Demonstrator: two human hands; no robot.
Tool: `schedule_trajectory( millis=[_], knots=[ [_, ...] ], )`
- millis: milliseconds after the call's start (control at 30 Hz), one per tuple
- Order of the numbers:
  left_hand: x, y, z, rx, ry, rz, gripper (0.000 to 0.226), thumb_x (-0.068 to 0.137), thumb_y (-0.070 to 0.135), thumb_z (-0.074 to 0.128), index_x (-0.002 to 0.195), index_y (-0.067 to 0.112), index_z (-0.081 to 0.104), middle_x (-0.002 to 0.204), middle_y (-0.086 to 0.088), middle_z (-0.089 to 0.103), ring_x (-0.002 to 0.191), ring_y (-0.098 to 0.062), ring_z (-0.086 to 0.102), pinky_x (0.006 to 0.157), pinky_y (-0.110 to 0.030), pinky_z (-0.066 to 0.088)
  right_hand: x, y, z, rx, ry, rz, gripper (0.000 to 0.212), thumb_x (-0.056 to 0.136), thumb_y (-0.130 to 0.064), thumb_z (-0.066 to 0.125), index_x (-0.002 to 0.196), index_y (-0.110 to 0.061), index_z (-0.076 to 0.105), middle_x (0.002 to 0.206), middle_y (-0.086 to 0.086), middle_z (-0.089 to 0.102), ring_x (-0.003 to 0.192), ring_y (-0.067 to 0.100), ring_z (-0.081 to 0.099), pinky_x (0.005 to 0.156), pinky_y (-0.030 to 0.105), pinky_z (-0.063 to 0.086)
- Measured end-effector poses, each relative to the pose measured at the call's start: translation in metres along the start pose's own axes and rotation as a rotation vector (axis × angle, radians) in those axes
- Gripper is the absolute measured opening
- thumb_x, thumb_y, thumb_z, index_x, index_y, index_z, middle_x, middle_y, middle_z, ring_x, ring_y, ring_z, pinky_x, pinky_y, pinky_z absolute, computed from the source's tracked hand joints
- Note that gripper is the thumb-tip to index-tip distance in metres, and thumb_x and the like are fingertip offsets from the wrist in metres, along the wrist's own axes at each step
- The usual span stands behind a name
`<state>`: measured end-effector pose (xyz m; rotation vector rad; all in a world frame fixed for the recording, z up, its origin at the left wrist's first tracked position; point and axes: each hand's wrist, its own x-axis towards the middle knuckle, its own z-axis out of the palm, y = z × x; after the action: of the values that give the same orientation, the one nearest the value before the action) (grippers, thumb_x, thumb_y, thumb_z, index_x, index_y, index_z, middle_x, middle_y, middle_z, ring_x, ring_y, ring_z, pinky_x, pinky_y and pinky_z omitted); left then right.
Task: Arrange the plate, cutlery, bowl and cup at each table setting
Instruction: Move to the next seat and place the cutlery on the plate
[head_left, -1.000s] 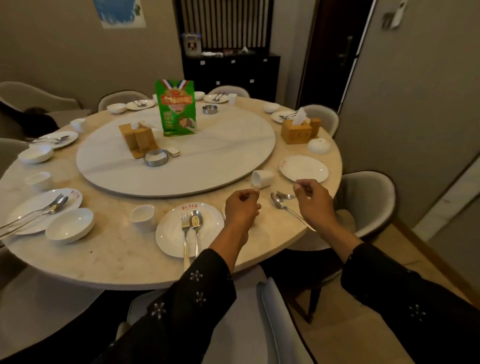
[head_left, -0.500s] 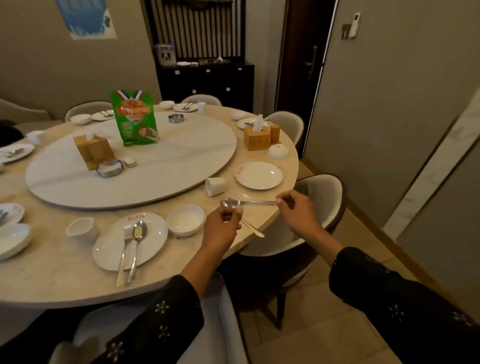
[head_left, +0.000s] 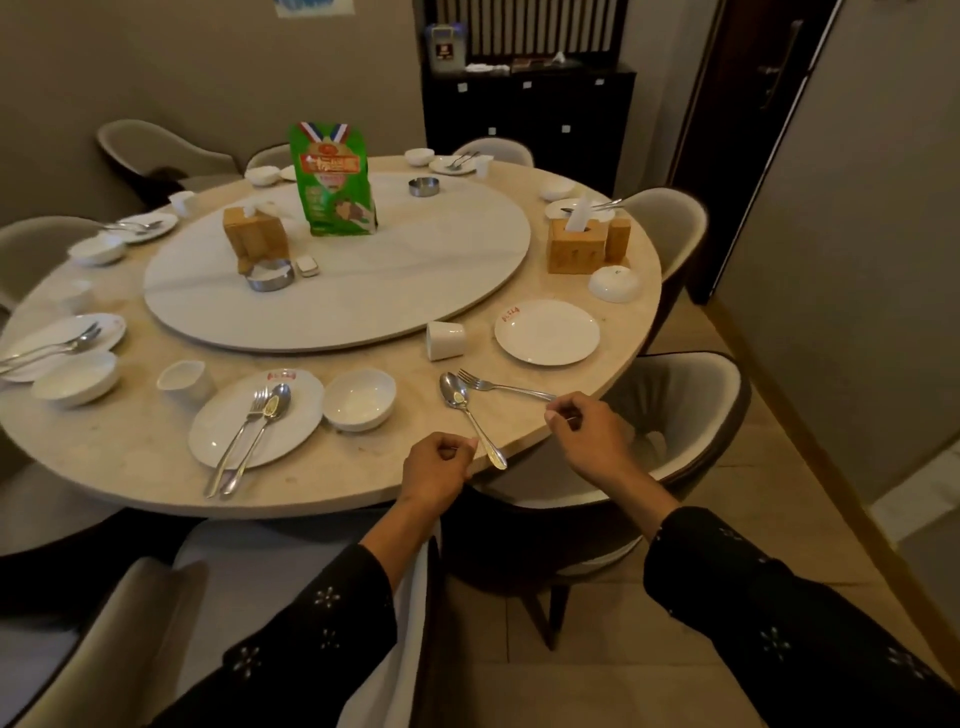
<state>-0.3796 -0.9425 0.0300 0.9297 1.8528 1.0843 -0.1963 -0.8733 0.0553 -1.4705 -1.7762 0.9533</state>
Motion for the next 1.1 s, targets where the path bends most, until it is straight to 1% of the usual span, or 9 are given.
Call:
schedule_trajectory(
  millis=[133,233,300,467,600,733,833,1000,1100],
  knots=[
    [0.022,-0.007,0.006,0.030,0.056,-0.035,0.022,0.089,0.038,0.065,0.096,0.018,0.064,0.098,-0.006,0.070,0.085,-0.023,0.069,0.081,-0.040,0.058,0.027,0.019,0.008,-0.044,-0.137,-0.009,0.015,0.093,-0.018,0.060,0.104,-0.011,0.065,0.104,0.003,0.062,0.091,0.013,0.057,0.063,0.009,0.039],
    [0.045,-0.011,0.015,0.050,0.100,-0.065,0.022,0.090,0.033,0.064,0.101,0.014,0.063,0.097,-0.007,0.070,0.080,-0.022,0.069,0.074,-0.034,0.056,0.055,0.030,0.015,-0.108,-0.222,-0.031,0.015,0.092,-0.018,0.061,0.104,-0.009,0.065,0.106,0.006,0.064,0.090,0.014,0.057,0.069,0.018,0.042],
    [0.066,-0.013,0.023,0.091,0.151,-0.067,0.020,0.090,0.033,0.065,0.100,0.016,0.062,0.098,-0.006,0.070,0.083,-0.021,0.068,0.076,-0.034,0.055,0.080,0.036,0.023,-0.182,-0.273,-0.078,0.016,0.091,-0.020,0.062,0.104,-0.011,0.065,0.104,0.005,0.066,0.090,0.015,0.058,0.075,0.023,0.043],
    [0.106,-0.014,0.042,0.267,0.217,-0.092,0.037,0.089,0.034,0.065,0.117,0.012,0.054,0.092,0.000,0.062,0.079,-0.010,0.056,0.068,-0.024,0.043,0.140,0.046,0.044,-0.458,-0.453,-0.212,0.028,0.093,-0.026,0.057,0.119,-0.015,0.056,0.119,0.006,0.058,0.109,0.021,0.055,0.089,0.032,0.045],
    [0.117,-0.013,0.056,0.370,0.275,-0.126,0.048,0.085,0.046,0.066,0.120,0.019,0.047,0.106,-0.001,0.059,0.093,-0.017,0.058,0.073,-0.029,0.045,0.176,0.044,0.059,-0.576,-0.399,-0.299,0.036,0.092,-0.028,0.057,0.126,-0.015,0.050,0.122,0.008,0.054,0.111,0.026,0.051,0.088,0.036,0.045],
    [0.118,-0.007,0.074,0.367,0.305,-0.201,0.047,0.086,0.032,0.068,0.125,0.019,0.044,0.112,-0.004,0.060,0.099,-0.021,0.060,0.074,-0.030,0.045,0.200,0.048,0.068,-0.620,-0.485,-0.257,0.029,0.088,-0.034,0.061,0.112,-0.018,0.055,0.109,0.005,0.061,0.102,0.025,0.056,0.081,0.035,0.048],
    [0.121,0.000,0.083,0.320,0.394,-0.315,0.042,0.089,0.021,0.064,0.126,0.017,0.045,0.109,-0.006,0.062,0.093,-0.020,0.061,0.071,-0.029,0.045,0.214,0.052,0.071,-0.560,-0.584,-0.228,0.017,0.085,-0.031,0.062,0.097,-0.019,0.059,0.098,0.002,0.064,0.090,0.022,0.060,0.075,0.034,0.050],
    [0.126,0.009,0.091,0.212,0.521,-0.497,0.033,0.086,0.018,0.068,0.117,0.012,0.061,0.110,-0.009,0.066,0.098,-0.021,0.063,0.077,-0.028,0.047,0.235,0.056,0.073,-0.455,-0.757,-0.245,0.015,0.082,-0.027,0.070,0.087,-0.013,0.065,0.089,0.002,0.065,0.082,0.019,0.061,0.073,0.033,0.050],
    [0.126,0.022,0.095,0.185,0.552,-0.543,0.019,0.086,0.015,0.067,0.103,0.010,0.073,0.104,-0.005,0.068,0.092,-0.016,0.059,0.077,-0.025,0.043,0.245,0.054,0.065,-0.369,-0.872,-0.233,0.021,0.084,-0.022,0.071,0.070,-0.007,0.064,0.068,0.001,0.058,0.072,0.018,0.057,0.065,0.028,0.042]
  ],
)
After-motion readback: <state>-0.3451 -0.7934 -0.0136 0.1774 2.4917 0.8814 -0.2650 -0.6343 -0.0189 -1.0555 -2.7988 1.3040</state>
